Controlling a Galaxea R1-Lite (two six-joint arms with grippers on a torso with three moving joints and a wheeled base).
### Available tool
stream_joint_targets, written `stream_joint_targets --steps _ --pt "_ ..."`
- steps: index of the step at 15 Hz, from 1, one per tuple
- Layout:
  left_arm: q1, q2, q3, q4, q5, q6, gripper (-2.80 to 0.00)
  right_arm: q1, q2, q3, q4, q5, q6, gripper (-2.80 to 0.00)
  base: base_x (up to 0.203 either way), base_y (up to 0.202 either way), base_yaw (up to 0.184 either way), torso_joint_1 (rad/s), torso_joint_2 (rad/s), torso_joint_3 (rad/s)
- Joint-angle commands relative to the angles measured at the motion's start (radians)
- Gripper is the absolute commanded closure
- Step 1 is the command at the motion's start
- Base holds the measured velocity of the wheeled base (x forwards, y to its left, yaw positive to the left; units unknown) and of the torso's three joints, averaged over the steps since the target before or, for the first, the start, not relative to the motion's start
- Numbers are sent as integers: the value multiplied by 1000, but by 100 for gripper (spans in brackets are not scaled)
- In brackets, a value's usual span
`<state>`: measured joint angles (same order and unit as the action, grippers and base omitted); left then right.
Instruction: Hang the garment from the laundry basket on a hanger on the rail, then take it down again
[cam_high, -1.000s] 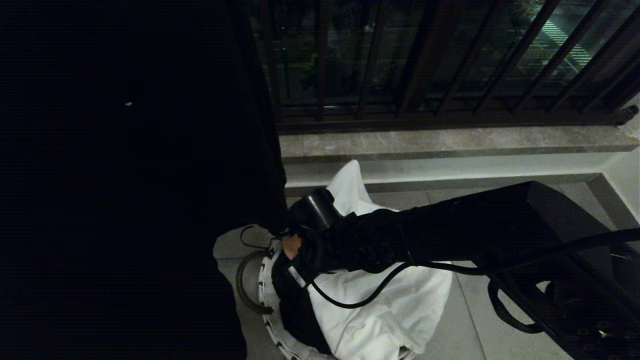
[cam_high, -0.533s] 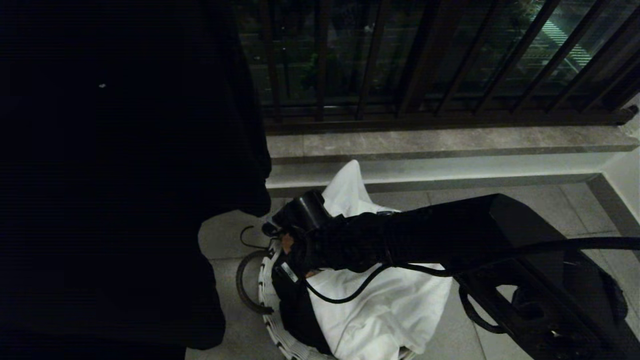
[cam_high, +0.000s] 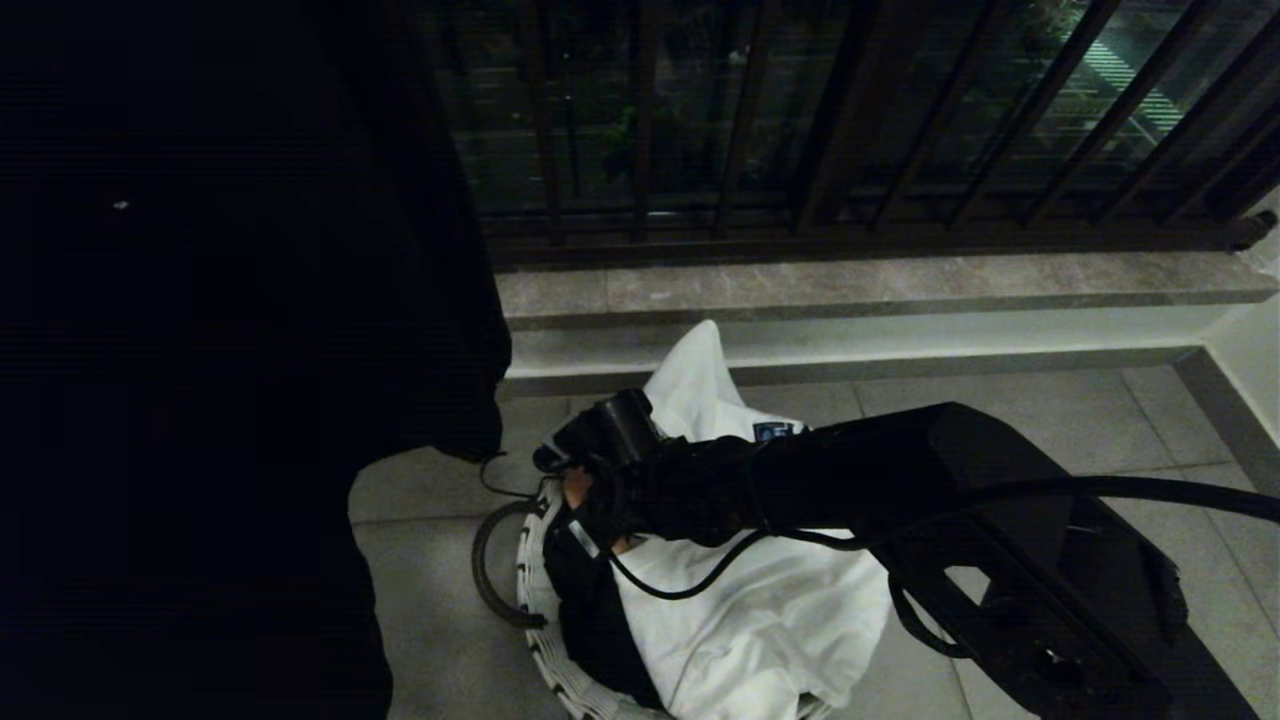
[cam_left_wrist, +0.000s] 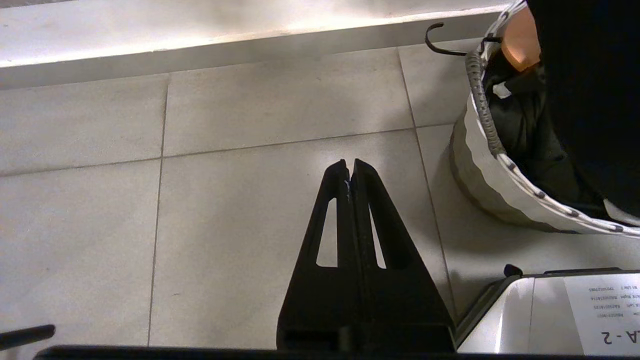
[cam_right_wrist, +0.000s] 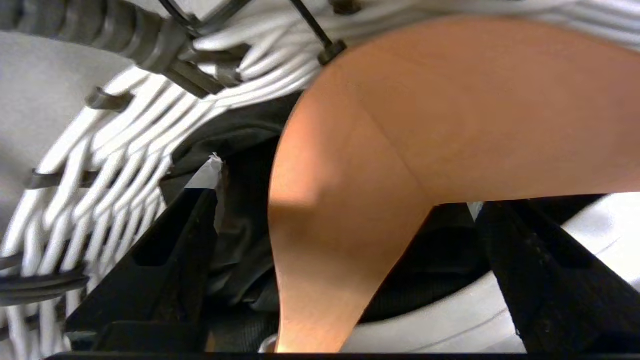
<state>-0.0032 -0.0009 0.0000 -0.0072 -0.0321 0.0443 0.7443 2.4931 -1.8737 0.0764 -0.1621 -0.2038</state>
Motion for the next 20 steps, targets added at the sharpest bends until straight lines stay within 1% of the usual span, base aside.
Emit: stream_joint_targets --steps 1,3,4,12,20 --pt "-1 -1 2 0 0 0 0 -3 12 -1 -1 0 -2 -280 0 0 0 0 0 0" --pt "0 -1 2 0 0 0 0 -6 20 -2 -3 0 -3 -280 0 0 0 0 0 0" --pt "-1 -1 3 0 0 0 0 -6 22 -10 -14 0 -5 0 0 0 0 0 0 0" --pt "0 -1 2 0 0 0 0 -8 29 -6 -20 0 -1 0 0 0 0 0 0 0" --pt "0 -1 2 0 0 0 0 11 -199 176 -23 3 46 0 0 0 0 0 0 0"
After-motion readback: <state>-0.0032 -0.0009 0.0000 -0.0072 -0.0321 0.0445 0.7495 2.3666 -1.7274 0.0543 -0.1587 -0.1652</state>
